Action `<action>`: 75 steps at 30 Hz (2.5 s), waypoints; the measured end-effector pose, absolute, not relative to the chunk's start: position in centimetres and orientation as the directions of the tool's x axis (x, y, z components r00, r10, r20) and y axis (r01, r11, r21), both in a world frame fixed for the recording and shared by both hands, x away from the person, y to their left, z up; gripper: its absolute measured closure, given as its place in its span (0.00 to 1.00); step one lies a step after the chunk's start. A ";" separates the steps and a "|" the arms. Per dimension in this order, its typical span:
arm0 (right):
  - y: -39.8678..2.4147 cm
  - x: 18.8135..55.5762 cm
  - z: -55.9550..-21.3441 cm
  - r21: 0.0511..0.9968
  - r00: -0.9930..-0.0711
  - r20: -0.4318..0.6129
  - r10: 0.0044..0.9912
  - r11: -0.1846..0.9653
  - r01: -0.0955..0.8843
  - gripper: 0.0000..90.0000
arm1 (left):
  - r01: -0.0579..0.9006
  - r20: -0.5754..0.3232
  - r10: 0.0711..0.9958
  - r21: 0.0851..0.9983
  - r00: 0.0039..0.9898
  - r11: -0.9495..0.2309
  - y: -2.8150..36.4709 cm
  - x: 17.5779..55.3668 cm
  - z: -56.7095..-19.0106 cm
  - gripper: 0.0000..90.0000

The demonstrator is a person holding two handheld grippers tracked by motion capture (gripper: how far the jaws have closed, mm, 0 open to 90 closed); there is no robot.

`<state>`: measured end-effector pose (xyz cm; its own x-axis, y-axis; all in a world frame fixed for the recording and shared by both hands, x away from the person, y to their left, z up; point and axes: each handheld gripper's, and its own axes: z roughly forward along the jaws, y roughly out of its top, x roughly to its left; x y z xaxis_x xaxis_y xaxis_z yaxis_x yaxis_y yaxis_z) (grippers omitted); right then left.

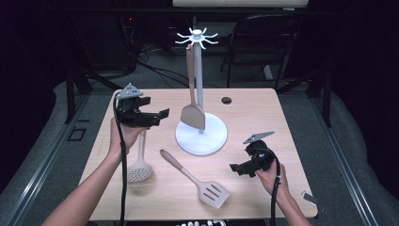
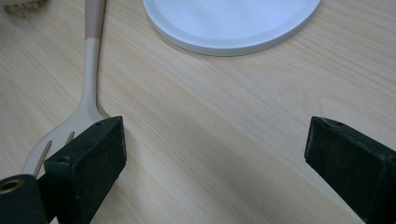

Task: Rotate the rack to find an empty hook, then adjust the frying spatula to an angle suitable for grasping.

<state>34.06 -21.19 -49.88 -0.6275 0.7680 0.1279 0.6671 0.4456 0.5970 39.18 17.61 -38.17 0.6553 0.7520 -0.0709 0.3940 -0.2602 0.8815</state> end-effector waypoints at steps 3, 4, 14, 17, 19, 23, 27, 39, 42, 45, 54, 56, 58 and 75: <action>-21.2 34.1 -49.9 0.599 -0.631 0.129 0.765 0.447 0.665 0.06 | 0.410 -0.090 0.753 0.877 0.652 -0.250 17.9 39.0 -39.0 0.14; -21.1 34.0 -49.9 0.605 -0.630 0.125 0.766 0.445 0.660 0.06 | 0.417 -0.095 0.754 0.874 0.650 -0.250 18.0 38.9 -39.4 0.14; -20.6 33.8 -49.8 0.606 -0.648 0.103 0.755 0.469 0.642 0.08 | 0.483 -0.168 0.757 0.849 0.632 -0.214 18.7 38.2 -42.7 0.11; -20.4 33.6 -49.8 0.605 -0.652 0.099 0.752 0.474 0.639 0.09 | 0.496 -0.165 0.759 0.838 0.630 -0.229 18.7 38.0 -43.6 0.10; -20.3 33.6 -49.8 0.604 -0.651 0.104 0.752 0.473 0.642 0.09 | 0.508 -0.175 0.763 0.832 0.623 -0.224 18.7 37.9 -44.4 0.09; -20.1 33.6 -49.8 0.605 -0.660 0.093 0.746 0.484 0.632 0.10 | 0.529 -0.190 0.763 0.818 0.618 -0.225 18.8 37.6 -45.8 0.09; -19.9 33.6 -49.9 0.607 -0.664 0.091 0.743 0.487 0.628 0.10 | 0.555 -0.204 0.758 0.797 0.620 -0.239 18.8 37.6 -46.4 0.05; -18.9 32.8 -49.7 0.593 -0.674 0.067 0.736 0.514 0.620 0.25 | 0.591 -0.225 0.784 0.778 0.579 -0.213 19.1 37.4 -48.1 0.03; -18.6 32.6 -49.7 0.583 -0.688 0.076 0.722 0.528 0.618 0.32 | 0.595 -0.226 0.790 0.776 0.570 -0.208 19.3 37.3 -48.3 0.03; -18.2 32.3 -49.7 0.578 -0.692 0.084 0.717 0.531 0.620 0.45 | 0.609 -0.236 0.795 0.768 0.558 -0.199 19.2 37.3 -48.6 0.03; -16.1 30.5 -49.7 0.549 -0.765 0.109 0.634 0.604 0.578 0.89 | 0.633 -0.246 0.807 0.750 0.537 -0.192 19.3 37.3 -49.1 0.04; -15.4 30.1 -49.8 0.529 -0.781 0.107 0.616 0.629 0.569 0.93 | 0.639 -0.256 0.807 0.747 0.532 -0.184 19.3 37.3 -49.2 0.04; -14.7 29.5 -49.9 0.509 -0.803 0.113 0.585 0.660 0.552 0.96 | 0.641 -0.256 0.807 0.745 0.532 -0.186 19.3 37.3 -49.2 0.04; -12.6 28.5 -52.5 0.386 -0.838 0.145 0.527 0.749 0.538 0.98 | 0.652 -0.237 0.830 0.735 0.504 -0.187 18.1 36.5 -49.9 0.10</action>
<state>28.52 -12.58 -52.55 -0.8375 0.5268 0.1449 0.5381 0.7492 0.3862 36.52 18.08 -49.86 0.5043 0.8305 -0.2367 0.6524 -0.1868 0.7345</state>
